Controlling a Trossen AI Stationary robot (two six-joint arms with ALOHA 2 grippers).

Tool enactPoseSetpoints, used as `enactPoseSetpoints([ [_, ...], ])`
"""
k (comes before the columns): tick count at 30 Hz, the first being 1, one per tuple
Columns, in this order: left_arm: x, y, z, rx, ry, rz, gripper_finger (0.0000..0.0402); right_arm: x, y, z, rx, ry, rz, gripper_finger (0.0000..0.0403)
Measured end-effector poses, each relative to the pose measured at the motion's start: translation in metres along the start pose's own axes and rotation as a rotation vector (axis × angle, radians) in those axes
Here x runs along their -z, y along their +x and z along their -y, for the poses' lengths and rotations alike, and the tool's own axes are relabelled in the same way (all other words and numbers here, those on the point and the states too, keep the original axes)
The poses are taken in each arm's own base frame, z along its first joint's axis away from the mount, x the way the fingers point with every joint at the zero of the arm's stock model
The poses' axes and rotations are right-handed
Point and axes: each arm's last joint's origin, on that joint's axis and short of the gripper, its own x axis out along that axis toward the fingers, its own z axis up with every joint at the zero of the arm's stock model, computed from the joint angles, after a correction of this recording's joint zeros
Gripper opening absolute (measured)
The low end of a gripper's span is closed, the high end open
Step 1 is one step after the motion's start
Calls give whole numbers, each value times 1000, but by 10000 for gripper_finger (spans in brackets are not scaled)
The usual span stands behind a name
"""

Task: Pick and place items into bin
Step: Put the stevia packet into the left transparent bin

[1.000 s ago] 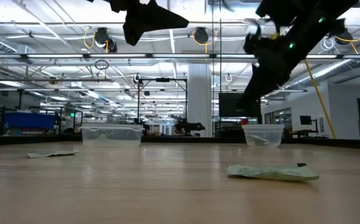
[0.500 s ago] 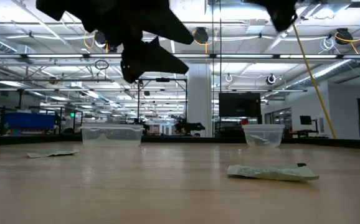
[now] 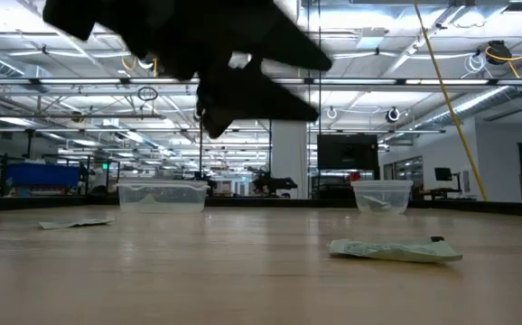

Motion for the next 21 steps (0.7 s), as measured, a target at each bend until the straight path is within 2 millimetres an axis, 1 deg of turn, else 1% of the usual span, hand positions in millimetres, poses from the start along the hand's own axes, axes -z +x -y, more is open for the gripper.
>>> enactPoseSetpoints([
  [2,-3,7,14,-2,68,-12,223,0,0,0,2,0,1,199],
  [5,-5,20,29,-41,168,-44,223,0,0,0,2,1,2,199],
  [9,-17,38,35,-88,202,-80,223,-1,0,0,2,3,6,199],
  [11,-18,46,31,-126,206,-123,223,-1,0,0,2,4,6,199],
  [13,-20,56,25,-129,197,-134,223,-1,0,0,2,4,7,199],
  [15,-19,62,17,-134,191,-174,223,-1,0,0,4,5,8,199],
  [21,-15,76,-4,-99,155,-210,223,-1,0,0,3,4,9,199],
])
